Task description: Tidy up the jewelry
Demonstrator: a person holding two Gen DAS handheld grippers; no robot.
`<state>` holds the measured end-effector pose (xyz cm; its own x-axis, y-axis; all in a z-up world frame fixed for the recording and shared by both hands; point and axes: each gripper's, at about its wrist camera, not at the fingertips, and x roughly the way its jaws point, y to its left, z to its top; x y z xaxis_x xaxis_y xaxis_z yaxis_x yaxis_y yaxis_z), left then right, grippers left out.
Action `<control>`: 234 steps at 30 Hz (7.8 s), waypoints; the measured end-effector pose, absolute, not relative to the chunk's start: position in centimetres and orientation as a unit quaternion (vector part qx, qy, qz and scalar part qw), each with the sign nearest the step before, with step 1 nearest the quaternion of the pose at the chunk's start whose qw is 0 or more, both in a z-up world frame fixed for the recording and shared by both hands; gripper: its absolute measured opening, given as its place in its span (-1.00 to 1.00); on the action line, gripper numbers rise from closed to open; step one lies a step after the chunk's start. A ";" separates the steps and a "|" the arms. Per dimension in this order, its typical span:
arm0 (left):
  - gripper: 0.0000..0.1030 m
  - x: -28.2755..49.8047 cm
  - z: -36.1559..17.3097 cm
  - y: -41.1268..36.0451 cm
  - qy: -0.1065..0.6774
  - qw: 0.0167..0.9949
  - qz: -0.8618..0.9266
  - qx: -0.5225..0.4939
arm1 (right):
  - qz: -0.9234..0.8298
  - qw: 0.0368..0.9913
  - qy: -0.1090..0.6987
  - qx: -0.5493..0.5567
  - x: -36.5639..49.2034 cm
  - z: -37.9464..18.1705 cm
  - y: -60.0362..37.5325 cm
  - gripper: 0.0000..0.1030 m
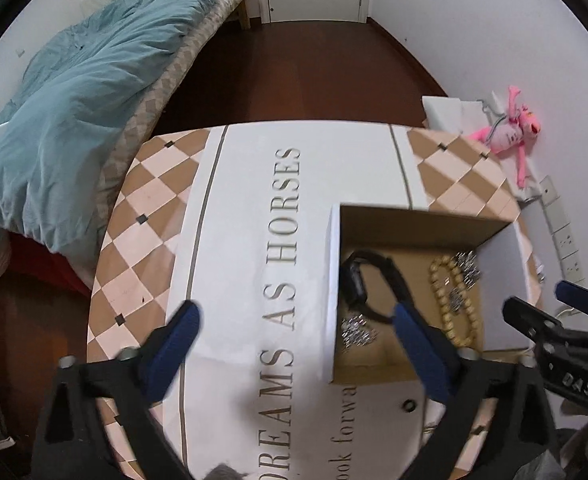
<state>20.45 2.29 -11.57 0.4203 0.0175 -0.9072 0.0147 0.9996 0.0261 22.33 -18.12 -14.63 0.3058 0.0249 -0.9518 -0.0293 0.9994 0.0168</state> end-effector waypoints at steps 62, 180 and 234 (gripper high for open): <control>1.00 7.2 -16.8 2.0 0.522 0.848 0.067 0.058 | 0.040 0.841 0.536 0.070 6.5 -21.2 -17.9 0.09; 0.94 11.2 -17.4 1.9 0.538 0.841 0.049 0.031 | 0.045 0.844 0.528 0.082 10.6 -20.6 -19.2 -0.01; -0.80 22.9 -10.6 -1.5 0.574 0.807 -0.123 -0.071 | 0.151 0.798 0.561 0.160 24.1 -13.3 -19.3 -0.94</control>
<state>22.89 -1.47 -10.58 0.3117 -0.2800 -0.9080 0.1174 0.9596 -0.2556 24.10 -19.30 -13.32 0.3244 0.4201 -0.8475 -0.0608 0.9034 0.4245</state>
